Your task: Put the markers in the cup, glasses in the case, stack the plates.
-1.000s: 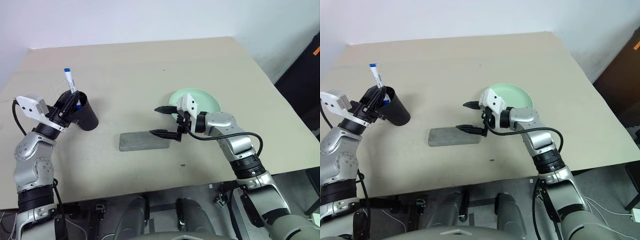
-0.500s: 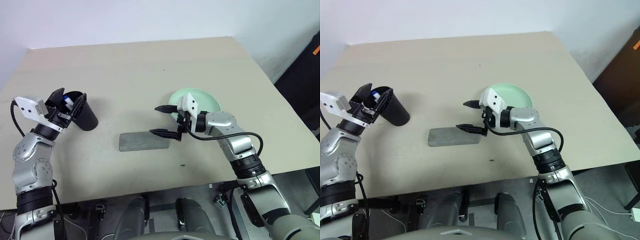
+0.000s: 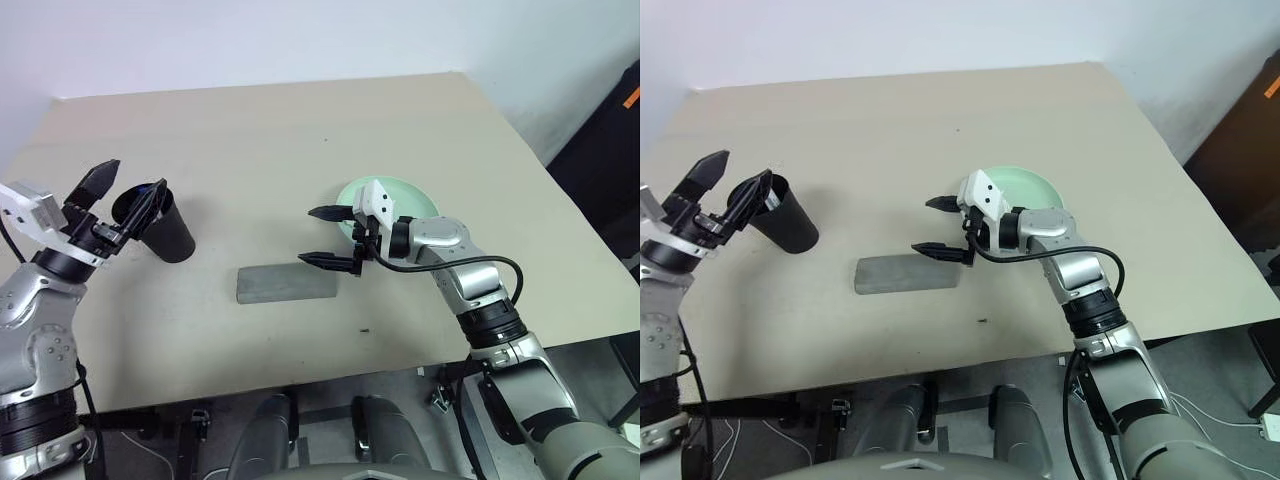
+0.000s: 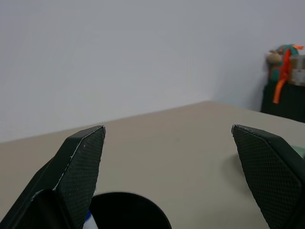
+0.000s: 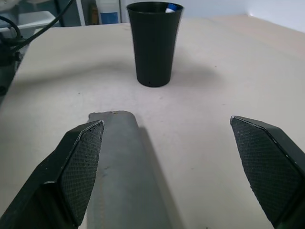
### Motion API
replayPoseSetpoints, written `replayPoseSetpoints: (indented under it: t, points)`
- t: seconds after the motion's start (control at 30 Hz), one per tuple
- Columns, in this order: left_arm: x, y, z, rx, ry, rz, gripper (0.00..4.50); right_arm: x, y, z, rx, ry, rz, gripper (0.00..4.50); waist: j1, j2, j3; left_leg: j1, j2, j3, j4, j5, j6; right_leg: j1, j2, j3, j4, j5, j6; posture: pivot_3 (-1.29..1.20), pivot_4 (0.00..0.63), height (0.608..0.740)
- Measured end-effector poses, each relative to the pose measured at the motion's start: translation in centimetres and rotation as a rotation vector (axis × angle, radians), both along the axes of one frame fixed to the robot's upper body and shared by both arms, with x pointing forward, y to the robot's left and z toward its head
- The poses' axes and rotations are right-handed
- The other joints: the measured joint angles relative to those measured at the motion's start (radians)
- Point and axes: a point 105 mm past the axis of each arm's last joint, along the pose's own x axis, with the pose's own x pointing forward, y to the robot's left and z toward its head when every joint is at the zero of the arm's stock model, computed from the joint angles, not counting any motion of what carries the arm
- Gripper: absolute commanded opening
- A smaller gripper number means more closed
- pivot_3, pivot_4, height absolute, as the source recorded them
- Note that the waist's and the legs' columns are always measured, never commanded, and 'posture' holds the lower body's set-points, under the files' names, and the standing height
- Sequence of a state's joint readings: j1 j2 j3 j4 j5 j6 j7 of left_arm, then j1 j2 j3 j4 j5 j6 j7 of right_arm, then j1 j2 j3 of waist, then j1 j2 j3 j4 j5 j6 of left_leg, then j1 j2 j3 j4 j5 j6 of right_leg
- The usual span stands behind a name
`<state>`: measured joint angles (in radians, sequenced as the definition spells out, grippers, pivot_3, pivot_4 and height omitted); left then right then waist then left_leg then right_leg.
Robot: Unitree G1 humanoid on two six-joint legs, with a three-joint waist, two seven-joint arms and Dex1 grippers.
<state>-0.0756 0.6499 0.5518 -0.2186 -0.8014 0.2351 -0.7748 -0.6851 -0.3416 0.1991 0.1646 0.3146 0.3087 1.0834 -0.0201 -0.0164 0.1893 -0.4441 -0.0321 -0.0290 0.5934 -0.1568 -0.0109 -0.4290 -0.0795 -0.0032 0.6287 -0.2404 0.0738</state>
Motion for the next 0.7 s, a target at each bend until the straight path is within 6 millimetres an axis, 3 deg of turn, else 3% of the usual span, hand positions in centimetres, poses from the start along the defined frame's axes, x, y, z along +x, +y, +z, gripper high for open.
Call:
replayPoseSetpoints:
  t: [0.1, 0.23, 0.33, 0.53, 0.7]
  points:
    - [-2.0, -0.6, 0.3, 0.017, 0.027, -0.081, 4.45, 0.2, -0.8, 0.6, 0.026, 0.016, -0.006, 4.5, 0.003, 0.0, 0.0, 0.001, 0.001, 0.0, 0.0, 0.0, 0.0, 0.0, 0.0, 0.0, 0.0, 0.0, 0.0, 0.0, 0.15, 0.735]
    - [-3.0, -1.3, -0.8, 0.025, 0.101, -0.15, 4.45, -0.1, -1.9, 1.5, 0.072, 0.031, 0.0, 4.5, 0.005, 0.001, 0.0, -0.001, 0.005, 0.004, 0.0, 0.0, 0.0, 0.001, 0.0, -0.002, -0.001, 0.0, -0.001, 0.0, 0.15, 0.735]
    - [-2.9, -2.1, -1.6, 0.075, 0.127, -0.189, 4.45, -0.7, -2.6, 1.7, 0.084, 0.045, 0.006, 4.5, 0.005, 0.001, 0.0, -0.001, 0.008, 0.007, -0.002, 0.0, 0.0, 0.001, 0.0, -0.003, -0.003, 0.0, -0.001, 0.0, 0.15, 0.735]
    - [-1.8, -5.0, -5.8, 0.08, 0.223, -0.317, 4.45, -2.4, -5.1, 1.1, 0.078, 0.097, -0.044, 4.5, 0.007, 0.002, 0.001, -0.007, 0.01, 0.013, -0.003, -0.002, 0.003, -0.001, -0.001, -0.002, -0.012, 0.0, -0.001, 0.0, 0.15, 0.735]
    - [-0.3, -5.6, -7.7, 0.101, 0.232, -0.339, 4.45, -2.5, -6.3, 0.8, 0.059, 0.101, -0.115, 4.5, 0.007, 0.002, 0.0, -0.01, 0.011, 0.015, -0.002, -0.003, 0.004, -0.005, -0.001, -0.002, -0.01, 0.0, 0.0, 0.0, 0.15, 0.735]
